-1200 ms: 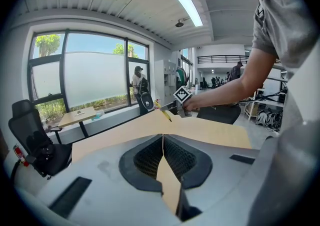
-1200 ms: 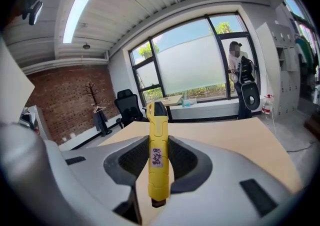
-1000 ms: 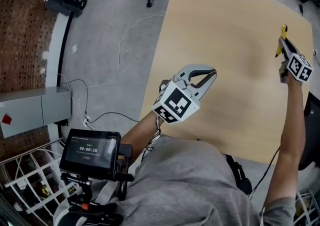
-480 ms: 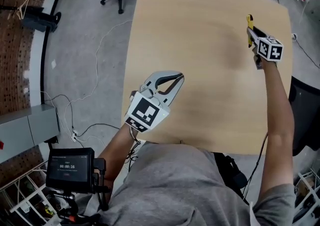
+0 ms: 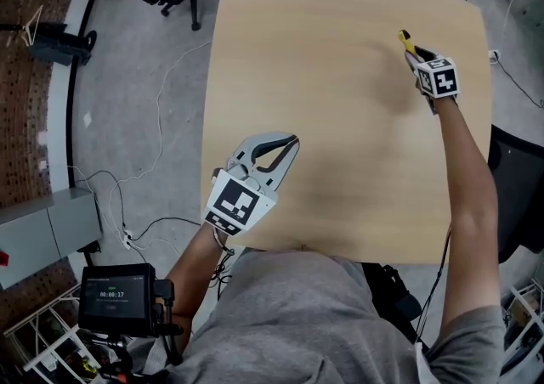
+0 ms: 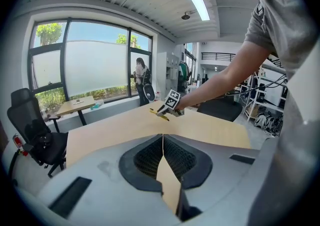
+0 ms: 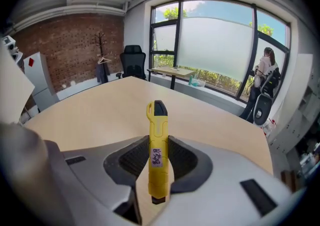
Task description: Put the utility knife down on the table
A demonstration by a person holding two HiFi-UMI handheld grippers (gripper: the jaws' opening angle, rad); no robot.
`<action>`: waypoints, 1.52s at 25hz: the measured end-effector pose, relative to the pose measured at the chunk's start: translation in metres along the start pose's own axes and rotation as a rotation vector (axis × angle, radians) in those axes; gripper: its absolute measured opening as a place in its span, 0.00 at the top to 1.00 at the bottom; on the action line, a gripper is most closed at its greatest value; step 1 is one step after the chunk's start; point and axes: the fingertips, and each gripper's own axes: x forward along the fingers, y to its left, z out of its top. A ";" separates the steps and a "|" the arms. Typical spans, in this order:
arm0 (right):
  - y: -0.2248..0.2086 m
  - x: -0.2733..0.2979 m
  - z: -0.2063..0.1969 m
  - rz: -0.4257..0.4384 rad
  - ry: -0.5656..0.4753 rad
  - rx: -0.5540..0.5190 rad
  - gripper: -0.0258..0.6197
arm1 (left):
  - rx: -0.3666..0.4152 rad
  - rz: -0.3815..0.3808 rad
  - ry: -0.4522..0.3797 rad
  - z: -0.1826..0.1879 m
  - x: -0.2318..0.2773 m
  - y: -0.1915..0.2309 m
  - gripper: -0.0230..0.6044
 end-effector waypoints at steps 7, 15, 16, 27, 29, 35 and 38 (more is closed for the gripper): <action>0.009 0.010 -0.016 0.001 0.104 -0.171 0.77 | -0.011 -0.003 0.013 -0.006 -0.001 -0.003 0.95; 0.027 0.027 -0.034 0.029 0.225 -0.451 0.77 | -0.015 -0.009 0.030 -0.010 0.002 -0.004 0.95; 0.028 0.029 -0.036 0.033 0.239 -0.475 0.77 | -0.015 -0.009 0.032 -0.010 0.002 -0.004 0.95; 0.034 0.040 -0.059 0.060 0.337 -0.576 0.77 | -0.024 0.011 0.040 -0.018 -0.003 0.001 0.95; 0.033 0.042 -0.063 0.062 0.349 -0.593 0.77 | -0.026 0.016 0.041 -0.019 -0.004 0.002 0.95; 0.034 0.045 -0.066 0.071 0.395 -0.696 0.77 | -0.035 0.027 0.041 -0.018 -0.003 0.006 0.95; 0.026 0.042 -0.069 0.059 0.420 -0.725 0.77 | -0.037 0.024 0.031 -0.015 0.001 0.005 0.95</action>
